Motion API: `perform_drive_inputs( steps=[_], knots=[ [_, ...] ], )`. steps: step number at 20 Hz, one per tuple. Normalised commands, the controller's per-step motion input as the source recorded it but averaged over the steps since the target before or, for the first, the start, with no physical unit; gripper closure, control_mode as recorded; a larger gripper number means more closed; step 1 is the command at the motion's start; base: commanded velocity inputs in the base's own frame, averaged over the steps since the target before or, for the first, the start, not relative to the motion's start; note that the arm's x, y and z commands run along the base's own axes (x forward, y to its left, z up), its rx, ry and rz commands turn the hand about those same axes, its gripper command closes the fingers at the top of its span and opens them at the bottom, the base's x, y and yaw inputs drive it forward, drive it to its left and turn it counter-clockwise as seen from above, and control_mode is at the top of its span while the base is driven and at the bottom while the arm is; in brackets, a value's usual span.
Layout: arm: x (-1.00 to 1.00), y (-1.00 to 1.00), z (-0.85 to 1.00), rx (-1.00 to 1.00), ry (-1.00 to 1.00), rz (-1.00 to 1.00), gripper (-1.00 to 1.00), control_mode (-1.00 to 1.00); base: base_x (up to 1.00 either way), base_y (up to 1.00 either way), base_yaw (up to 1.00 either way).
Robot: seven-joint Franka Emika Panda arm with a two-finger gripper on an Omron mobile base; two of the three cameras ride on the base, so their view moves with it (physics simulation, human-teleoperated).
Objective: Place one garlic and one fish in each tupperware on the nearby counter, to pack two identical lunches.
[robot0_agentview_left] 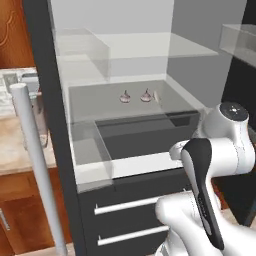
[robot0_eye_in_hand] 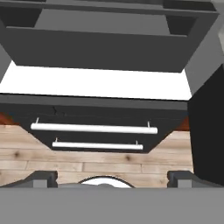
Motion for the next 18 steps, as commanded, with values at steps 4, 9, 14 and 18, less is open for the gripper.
perform_drive_inputs(
  steps=[4, 9, 14, 18],
  knots=[
    [0.00, 0.00, 0.00, 0.00, 0.00, 0.00, -1.00, 1.00, 0.92, 0.24, 0.00],
    [0.00, 0.00, 0.00, 0.00, 0.00, 0.00, -1.00, 1.00, 0.66, 0.33, -0.01],
    [0.40, 0.40, -0.17, -0.01, -0.07, 0.00, -1.00, -1.00, 0.00, 0.00, 0.00],
    [0.67, 0.46, 0.00, 0.00, -0.15, 0.00, -1.00, -1.00, 0.00, 0.00, 0.00]
  ],
)
